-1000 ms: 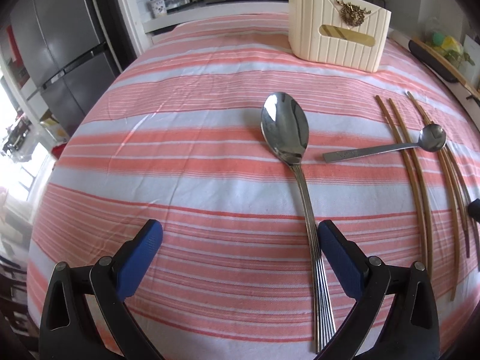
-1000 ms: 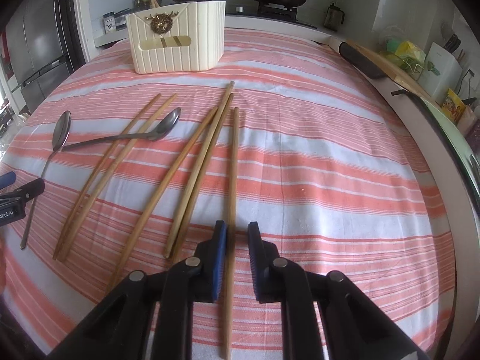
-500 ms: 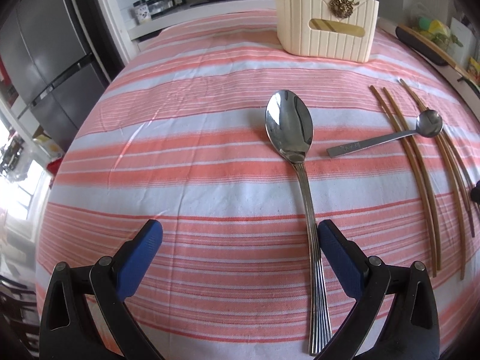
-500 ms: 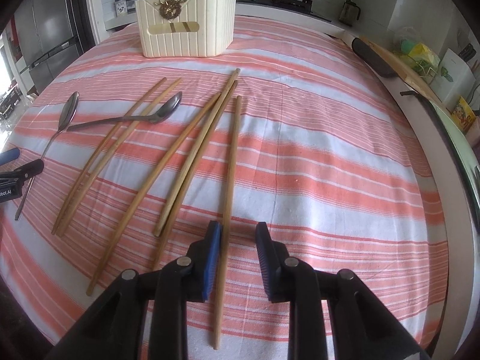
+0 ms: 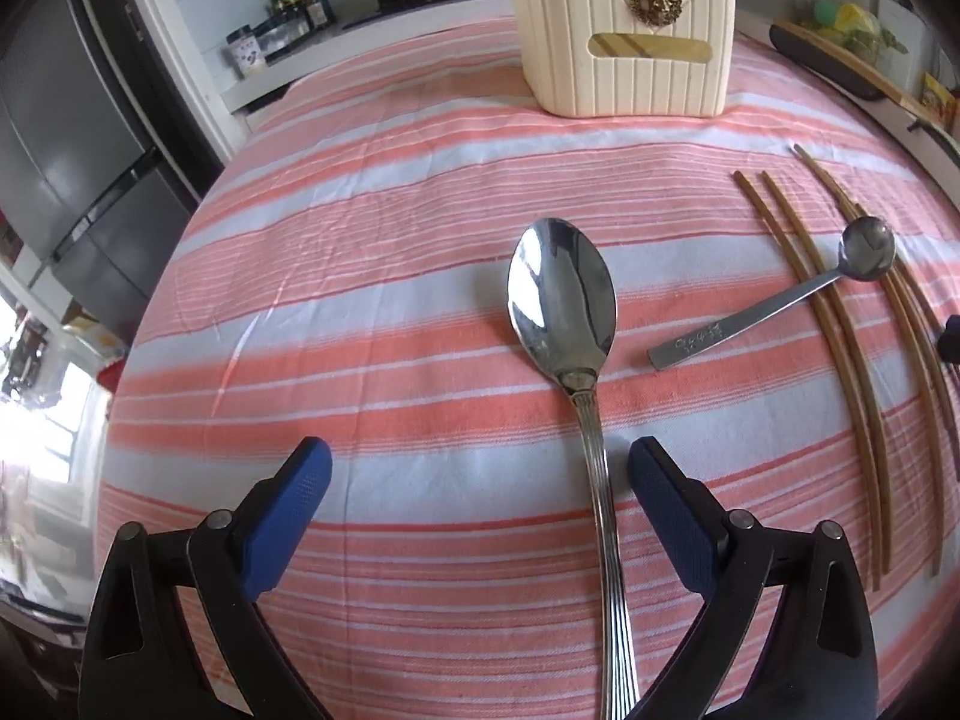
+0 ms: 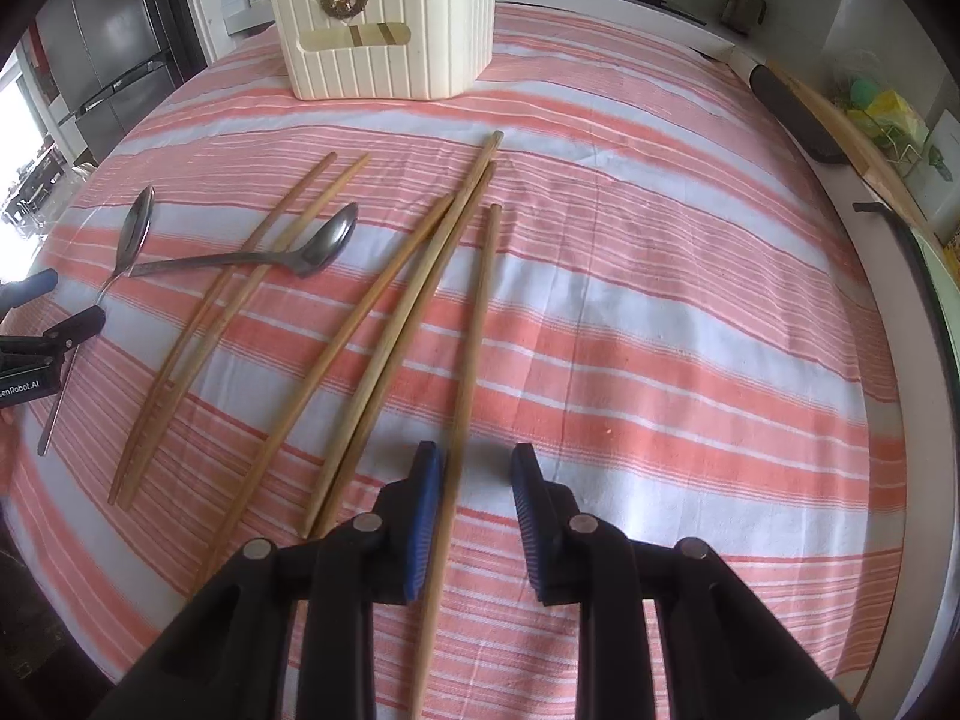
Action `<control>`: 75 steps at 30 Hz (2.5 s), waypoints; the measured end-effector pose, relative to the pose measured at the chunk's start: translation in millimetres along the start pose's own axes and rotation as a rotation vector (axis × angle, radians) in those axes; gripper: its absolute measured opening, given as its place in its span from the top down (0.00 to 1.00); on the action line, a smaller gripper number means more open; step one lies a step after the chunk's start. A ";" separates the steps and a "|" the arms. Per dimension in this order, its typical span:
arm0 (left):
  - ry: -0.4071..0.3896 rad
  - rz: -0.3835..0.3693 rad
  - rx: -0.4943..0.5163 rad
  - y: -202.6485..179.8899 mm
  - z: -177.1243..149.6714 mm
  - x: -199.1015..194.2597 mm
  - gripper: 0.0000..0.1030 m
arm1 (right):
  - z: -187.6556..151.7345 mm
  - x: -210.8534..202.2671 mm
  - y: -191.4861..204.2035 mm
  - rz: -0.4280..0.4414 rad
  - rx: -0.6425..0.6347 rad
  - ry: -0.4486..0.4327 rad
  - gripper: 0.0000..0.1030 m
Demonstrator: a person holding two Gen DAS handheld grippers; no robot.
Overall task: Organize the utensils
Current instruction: 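Grasp a chopstick with the right gripper while the left gripper approaches the large spoon, then lift the chopstick toward the holder with the right gripper while the left grasps the large spoon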
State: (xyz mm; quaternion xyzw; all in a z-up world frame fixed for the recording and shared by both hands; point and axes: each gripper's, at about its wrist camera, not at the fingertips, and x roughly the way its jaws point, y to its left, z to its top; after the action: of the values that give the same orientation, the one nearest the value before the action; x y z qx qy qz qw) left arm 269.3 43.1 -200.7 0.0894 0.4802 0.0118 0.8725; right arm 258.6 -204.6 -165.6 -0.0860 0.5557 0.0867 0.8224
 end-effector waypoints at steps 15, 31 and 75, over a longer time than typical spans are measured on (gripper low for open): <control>0.016 -0.053 -0.023 6.2 28.6 18.7 0.22 | 77.8 34.1 -6.4 0.012 -0.022 0.016 0.78; -0.109 -0.198 -0.088 22.1 43.8 -6.0 0.98 | 94.8 9.9 -29.1 0.122 0.101 -0.137 0.94; -0.207 -0.225 -0.139 44.0 78.1 -37.0 0.60 | 92.5 -40.5 -30.4 0.115 0.087 -0.227 0.94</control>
State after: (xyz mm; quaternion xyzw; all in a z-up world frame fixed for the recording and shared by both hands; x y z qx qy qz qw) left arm 317.8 71.2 -121.5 -0.0248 0.3930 -0.0622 0.9171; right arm 334.1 -214.0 -92.7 -0.0077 0.4663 0.1187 0.8766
